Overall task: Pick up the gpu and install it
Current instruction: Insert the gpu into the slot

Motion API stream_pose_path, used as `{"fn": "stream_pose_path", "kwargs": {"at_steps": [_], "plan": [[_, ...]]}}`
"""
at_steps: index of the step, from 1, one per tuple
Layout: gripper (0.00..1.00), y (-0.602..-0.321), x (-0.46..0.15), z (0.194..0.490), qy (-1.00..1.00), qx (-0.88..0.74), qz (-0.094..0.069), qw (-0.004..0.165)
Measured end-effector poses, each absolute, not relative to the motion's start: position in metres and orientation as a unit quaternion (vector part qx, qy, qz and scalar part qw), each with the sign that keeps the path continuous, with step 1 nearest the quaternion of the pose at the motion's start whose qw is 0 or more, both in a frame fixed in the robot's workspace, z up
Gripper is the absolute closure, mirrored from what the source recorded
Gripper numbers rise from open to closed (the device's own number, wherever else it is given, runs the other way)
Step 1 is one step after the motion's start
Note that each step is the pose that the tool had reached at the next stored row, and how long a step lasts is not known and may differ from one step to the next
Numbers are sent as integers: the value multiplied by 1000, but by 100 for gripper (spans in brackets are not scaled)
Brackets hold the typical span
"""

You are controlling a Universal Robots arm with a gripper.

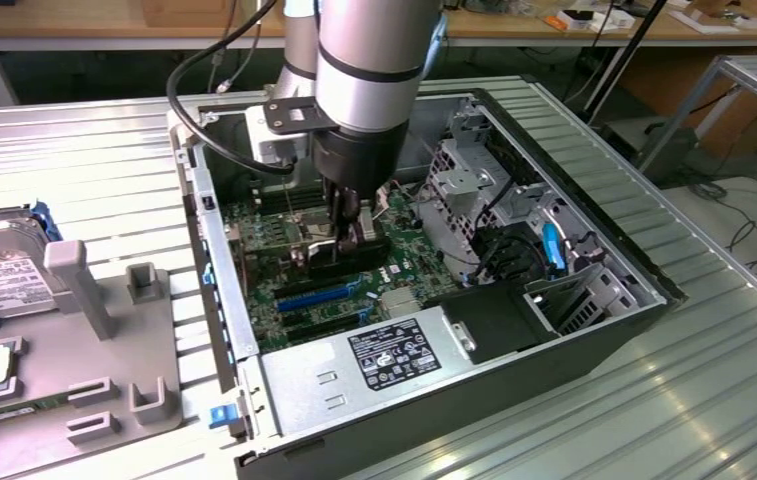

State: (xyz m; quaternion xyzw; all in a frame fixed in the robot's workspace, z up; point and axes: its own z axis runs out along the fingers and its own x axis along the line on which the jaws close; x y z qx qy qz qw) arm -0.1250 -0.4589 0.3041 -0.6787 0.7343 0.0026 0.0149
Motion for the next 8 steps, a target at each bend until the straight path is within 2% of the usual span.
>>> {"fn": "stream_pose_path", "kwargs": {"at_steps": [8], "plan": [[73, -461, -125, 301, 734, -679, 2, 15]]}}
